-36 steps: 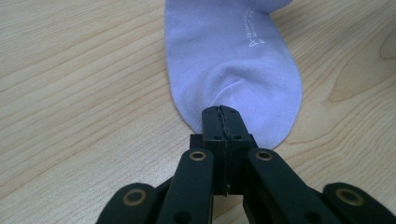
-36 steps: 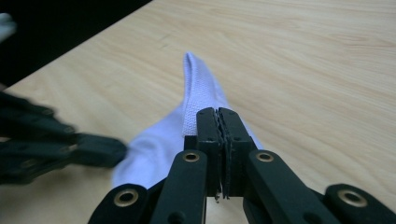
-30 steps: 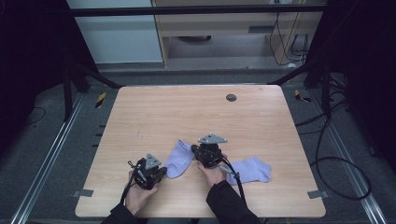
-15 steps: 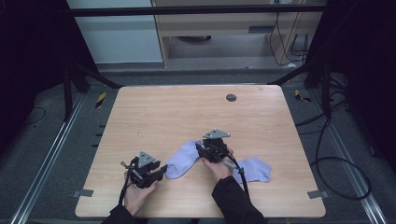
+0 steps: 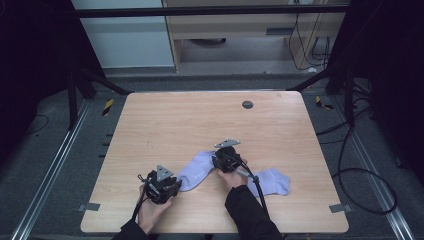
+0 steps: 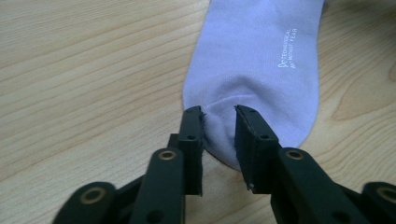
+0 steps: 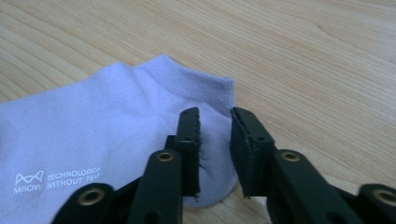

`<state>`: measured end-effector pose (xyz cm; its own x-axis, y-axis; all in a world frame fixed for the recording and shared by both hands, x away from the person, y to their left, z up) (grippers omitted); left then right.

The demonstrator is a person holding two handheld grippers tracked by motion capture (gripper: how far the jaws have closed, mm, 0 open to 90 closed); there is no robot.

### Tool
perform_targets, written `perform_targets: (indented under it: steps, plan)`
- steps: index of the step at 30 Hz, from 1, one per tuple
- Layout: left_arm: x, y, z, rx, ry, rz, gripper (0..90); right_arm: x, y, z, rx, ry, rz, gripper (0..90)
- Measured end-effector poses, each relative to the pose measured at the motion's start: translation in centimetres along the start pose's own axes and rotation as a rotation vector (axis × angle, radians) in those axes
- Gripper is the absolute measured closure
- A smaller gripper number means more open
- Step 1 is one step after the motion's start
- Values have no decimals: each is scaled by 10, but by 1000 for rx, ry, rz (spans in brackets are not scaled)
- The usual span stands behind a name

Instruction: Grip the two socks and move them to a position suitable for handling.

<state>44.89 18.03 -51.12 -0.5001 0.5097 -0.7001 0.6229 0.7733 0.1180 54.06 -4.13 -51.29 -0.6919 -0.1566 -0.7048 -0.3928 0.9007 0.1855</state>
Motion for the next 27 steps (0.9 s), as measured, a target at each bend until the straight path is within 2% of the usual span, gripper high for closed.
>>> perform_targets:
  steps: [3,5,7,10,14,18,21,25,27]
  plan:
    - [-1,-2,0,12,1,-9,796,0,0,-1,7,12,17,855]
    - [-1,-2,1,18,-2,-22,853,0,1,-1,6,19,17,875]
    - [-1,-2,0,20,0,-24,873,1,2,-2,11,22,20,882]
    - [-3,0,-3,32,-10,-34,879,1,4,-8,-23,5,38,883]
    - [-9,8,-11,-5,-30,-12,880,0,9,-27,-57,-39,31,880]
    - [-13,21,-13,-45,-37,-5,879,5,12,-43,-48,-64,10,876]
    - [-17,29,-10,-56,-40,-4,879,13,13,-45,-50,-60,14,876]
    - [-18,34,-1,-67,-3,20,878,27,17,-46,-60,-44,29,874]
    - [-18,36,2,-72,10,20,877,34,18,-45,-74,-40,43,872]
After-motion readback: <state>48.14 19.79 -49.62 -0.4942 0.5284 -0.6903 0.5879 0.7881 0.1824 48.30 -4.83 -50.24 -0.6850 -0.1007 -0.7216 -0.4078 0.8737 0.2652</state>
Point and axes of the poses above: each handheld gripper's, and its own axes: z roughly forward along the jaws, x roughly out of its underside, y roughly to its left, the point moved 2 cm from there along z, roughly forward along the jaws, and after that the axes turned 11 degrees about z, right-handed, at the moved point
